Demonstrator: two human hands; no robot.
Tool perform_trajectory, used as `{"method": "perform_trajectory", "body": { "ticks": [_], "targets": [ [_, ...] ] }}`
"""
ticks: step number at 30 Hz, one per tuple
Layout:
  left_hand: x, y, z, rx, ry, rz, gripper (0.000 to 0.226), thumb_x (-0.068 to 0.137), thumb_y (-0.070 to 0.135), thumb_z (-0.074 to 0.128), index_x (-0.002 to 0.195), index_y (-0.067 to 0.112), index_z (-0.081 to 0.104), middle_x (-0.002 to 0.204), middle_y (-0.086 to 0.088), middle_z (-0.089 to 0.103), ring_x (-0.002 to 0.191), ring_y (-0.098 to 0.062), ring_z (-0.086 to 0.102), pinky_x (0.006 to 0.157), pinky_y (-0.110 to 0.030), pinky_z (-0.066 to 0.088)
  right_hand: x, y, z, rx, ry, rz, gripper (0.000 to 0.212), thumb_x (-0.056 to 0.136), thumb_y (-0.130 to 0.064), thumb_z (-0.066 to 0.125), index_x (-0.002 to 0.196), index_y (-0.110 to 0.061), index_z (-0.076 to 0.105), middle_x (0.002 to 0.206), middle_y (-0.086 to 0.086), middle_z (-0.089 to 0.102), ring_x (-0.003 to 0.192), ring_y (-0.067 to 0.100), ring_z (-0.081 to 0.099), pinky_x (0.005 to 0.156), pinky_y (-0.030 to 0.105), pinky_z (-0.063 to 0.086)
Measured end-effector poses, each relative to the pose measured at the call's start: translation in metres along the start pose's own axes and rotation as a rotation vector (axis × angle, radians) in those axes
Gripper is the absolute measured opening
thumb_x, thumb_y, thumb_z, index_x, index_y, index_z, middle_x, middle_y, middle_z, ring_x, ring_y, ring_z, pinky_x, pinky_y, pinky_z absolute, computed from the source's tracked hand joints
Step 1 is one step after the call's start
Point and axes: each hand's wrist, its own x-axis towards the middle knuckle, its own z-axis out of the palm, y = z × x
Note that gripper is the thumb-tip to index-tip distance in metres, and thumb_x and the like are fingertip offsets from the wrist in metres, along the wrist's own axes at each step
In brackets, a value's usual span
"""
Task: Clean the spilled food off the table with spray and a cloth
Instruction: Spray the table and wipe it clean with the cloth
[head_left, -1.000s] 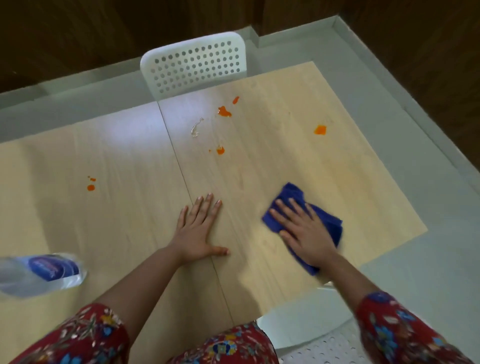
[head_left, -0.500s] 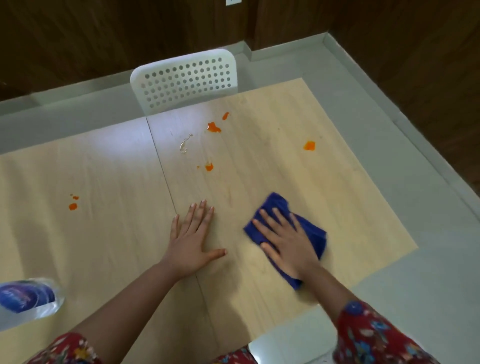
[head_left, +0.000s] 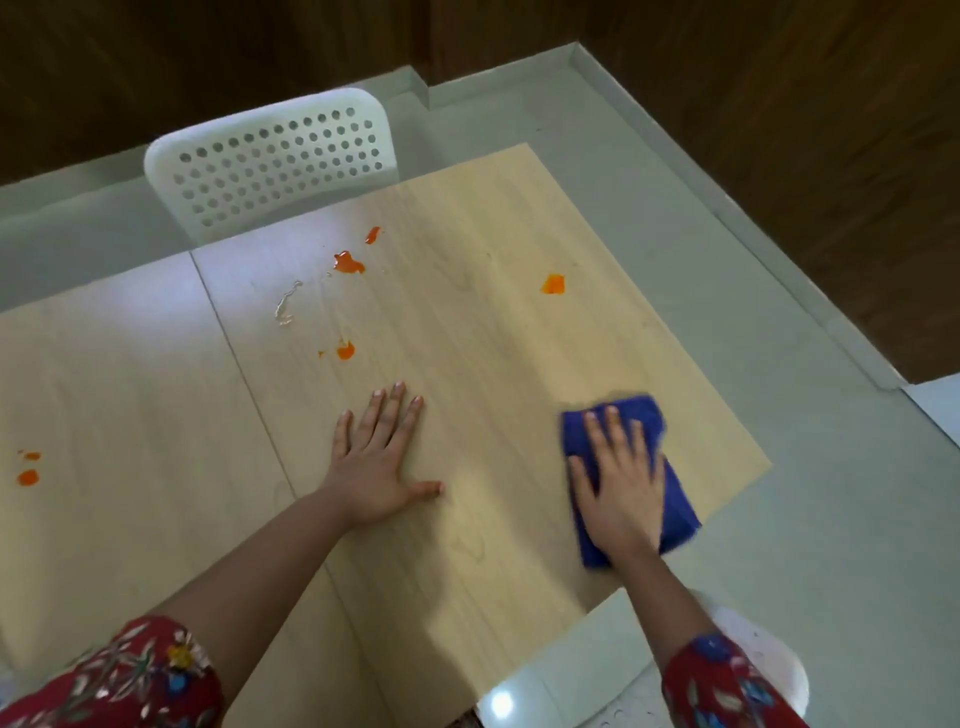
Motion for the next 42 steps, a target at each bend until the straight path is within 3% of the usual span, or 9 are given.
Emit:
{"method": "perform_trajectory", "body": {
  "ticks": [3, 7, 14, 18, 24, 28, 32, 38, 42],
  "targets": [
    [0.001, -0.001, 0.001, -0.013, -0.011, 0.005, 0.111, 0.052, 0.090, 0.014, 0.137, 0.039, -0.035, 0.141, 0.015, -0.049, 0.134, -0.009, -0.041, 0.113, -0.046, -0.018, 0.025, 0.043, -0.009, 0.087, 0.056, 0.558, 0.061, 0.098, -0.055, 0.021, 0.154, -0.034, 0.013, 0.163, -0.004, 0.008, 0.149, 0.026, 0.006, 0.118, 0.056, 0.007],
    [0.002, -0.002, 0.001, -0.008, -0.007, 0.005, 0.110, 0.053, 0.090, 0.013, 0.136, 0.039, -0.037, 0.140, 0.016, -0.050, 0.135, -0.009, -0.040, 0.114, -0.046, -0.017, 0.093, 0.043, -0.029, 0.224, 0.062, 0.811, 0.061, 0.099, -0.052, 0.018, 0.155, -0.031, 0.007, 0.163, -0.003, 0.001, 0.149, 0.028, -0.004, 0.118, 0.055, -0.003],
    [0.000, -0.002, 0.001, -0.029, 0.002, 0.014, 0.112, 0.053, 0.092, 0.016, 0.138, 0.040, -0.034, 0.142, 0.016, -0.048, 0.135, -0.009, -0.039, 0.114, -0.046, -0.017, 0.044, -0.009, -0.012, 0.125, -0.050, 0.490, 0.063, 0.097, -0.052, 0.028, 0.153, -0.040, 0.002, 0.163, -0.009, -0.004, 0.148, 0.026, 0.002, 0.115, 0.051, 0.011],
    [0.001, -0.002, 0.002, -0.019, 0.009, 0.008, 0.113, 0.053, 0.091, 0.015, 0.140, 0.039, -0.033, 0.142, 0.015, -0.048, 0.136, -0.010, -0.038, 0.115, -0.047, -0.016, 0.014, 0.047, -0.019, 0.147, 0.023, 0.822, 0.063, 0.090, -0.068, 0.023, 0.149, -0.050, 0.008, 0.162, -0.009, 0.004, 0.146, 0.037, 0.001, 0.107, 0.067, 0.010],
    [0.002, -0.002, 0.002, -0.018, 0.008, 0.009, 0.123, 0.041, 0.102, 0.004, 0.139, 0.039, -0.035, 0.144, 0.015, -0.047, 0.136, -0.010, -0.040, 0.114, -0.047, -0.016, 0.107, 0.059, -0.033, 0.185, -0.017, 0.880, 0.059, 0.095, -0.060, 0.014, 0.151, -0.046, 0.002, 0.163, -0.007, -0.004, 0.145, 0.043, -0.013, 0.103, 0.078, -0.002],
    [0.004, -0.001, 0.002, -0.044, 0.032, 0.032, 0.121, 0.040, 0.103, -0.004, 0.140, 0.040, -0.032, 0.145, 0.017, -0.046, 0.135, -0.009, -0.040, 0.114, -0.046, -0.017, 0.152, -0.005, -0.036, 0.148, -0.048, 0.598, 0.059, 0.096, -0.057, 0.016, 0.151, -0.045, 0.000, 0.162, -0.010, -0.007, 0.147, 0.038, -0.013, 0.103, 0.077, -0.002],
    [-0.001, -0.002, 0.004, -0.040, 0.054, 0.024, 0.122, 0.041, 0.103, -0.004, 0.141, 0.039, -0.031, 0.146, 0.016, -0.044, 0.138, -0.010, -0.037, 0.115, -0.046, -0.016, 0.089, -0.062, -0.012, 0.017, -0.099, 0.196, 0.059, 0.095, -0.062, 0.019, 0.148, -0.052, -0.005, 0.158, -0.023, -0.014, 0.147, 0.032, -0.018, 0.103, 0.075, -0.003],
    [0.000, -0.003, 0.007, -0.035, 0.077, 0.013, 0.110, 0.056, 0.092, 0.015, 0.142, 0.040, -0.030, 0.147, 0.015, -0.043, 0.138, -0.010, -0.037, 0.115, -0.045, -0.017, 0.116, -0.010, -0.023, 0.123, -0.077, 0.581, 0.059, 0.095, -0.063, 0.015, 0.149, -0.050, -0.004, 0.161, -0.017, -0.010, 0.145, 0.040, -0.018, 0.102, 0.079, 0.001],
    [-0.001, -0.003, 0.008, -0.165, 0.143, 0.042, 0.097, 0.067, 0.083, 0.017, 0.149, 0.042, -0.014, 0.151, 0.024, -0.032, 0.140, -0.002, -0.030, 0.114, -0.036, -0.019, 0.204, -0.035, -0.031, 0.162, -0.024, 0.498, 0.058, 0.100, -0.050, 0.017, 0.154, -0.036, 0.001, 0.163, -0.004, -0.003, 0.148, 0.033, -0.009, 0.113, 0.066, -0.001]
  ]
}}
